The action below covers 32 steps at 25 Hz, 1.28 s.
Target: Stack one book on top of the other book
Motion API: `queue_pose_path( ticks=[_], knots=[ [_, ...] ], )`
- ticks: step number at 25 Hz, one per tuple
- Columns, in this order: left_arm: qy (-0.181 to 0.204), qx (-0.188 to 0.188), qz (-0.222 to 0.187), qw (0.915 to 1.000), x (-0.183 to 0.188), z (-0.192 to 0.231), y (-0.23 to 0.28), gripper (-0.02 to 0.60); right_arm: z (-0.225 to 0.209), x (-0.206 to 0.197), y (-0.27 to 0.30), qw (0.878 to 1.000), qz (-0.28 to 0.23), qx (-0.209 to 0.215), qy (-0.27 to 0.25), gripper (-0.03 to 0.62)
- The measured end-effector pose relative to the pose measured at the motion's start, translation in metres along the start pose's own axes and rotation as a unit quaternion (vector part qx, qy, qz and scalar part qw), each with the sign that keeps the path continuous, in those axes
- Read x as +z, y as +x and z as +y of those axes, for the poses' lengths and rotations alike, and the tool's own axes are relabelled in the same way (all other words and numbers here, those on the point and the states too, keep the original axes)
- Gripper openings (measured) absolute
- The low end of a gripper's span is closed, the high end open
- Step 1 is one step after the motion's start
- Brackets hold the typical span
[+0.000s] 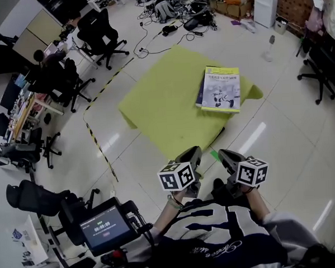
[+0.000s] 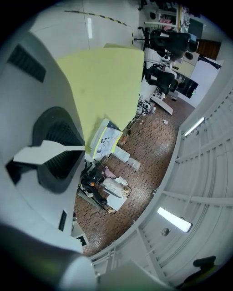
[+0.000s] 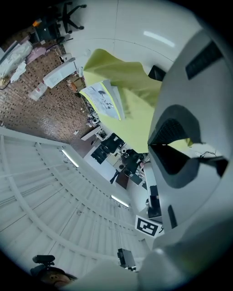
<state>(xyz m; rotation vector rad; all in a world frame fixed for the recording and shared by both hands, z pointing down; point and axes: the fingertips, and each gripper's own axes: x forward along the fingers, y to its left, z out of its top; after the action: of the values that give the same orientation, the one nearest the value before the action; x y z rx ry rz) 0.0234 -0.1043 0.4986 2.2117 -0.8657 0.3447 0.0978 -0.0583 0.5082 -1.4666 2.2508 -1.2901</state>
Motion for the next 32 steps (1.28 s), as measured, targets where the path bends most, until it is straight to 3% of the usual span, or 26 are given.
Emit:
queue_pose_path(
  ticks=[2, 11, 18, 25, 32],
  knots=[
    [0.009, -0.004, -0.006, 0.9999, 0.000, 0.002, -0.020, 0.005, 0.016, -0.008, 0.006, 1.000, -0.006, -0.001, -0.005, -0.011],
    [0.044, -0.028, 0.031, 0.9982, -0.053, 0.066, -0.137, 0.005, 0.097, -0.100, 0.032, 0.998, -0.051, -0.026, 0.040, -0.011],
    [0.024, -0.043, 0.034, 0.9982, -0.073, 0.117, -0.199, 0.005, 0.148, -0.177, 0.036, 0.997, -0.035, -0.055, 0.027, -0.011],
    [0.025, -0.095, 0.039, 0.9944, -0.094, 0.089, -0.208, 0.005, 0.171, -0.192, 0.010, 0.996, -0.048, -0.080, -0.002, -0.011],
    [0.045, -0.128, 0.043, 0.9898, -0.107, 0.052, -0.211, 0.005, 0.178, -0.204, -0.018, 0.993, -0.065, -0.098, 0.006, -0.012]
  ],
)
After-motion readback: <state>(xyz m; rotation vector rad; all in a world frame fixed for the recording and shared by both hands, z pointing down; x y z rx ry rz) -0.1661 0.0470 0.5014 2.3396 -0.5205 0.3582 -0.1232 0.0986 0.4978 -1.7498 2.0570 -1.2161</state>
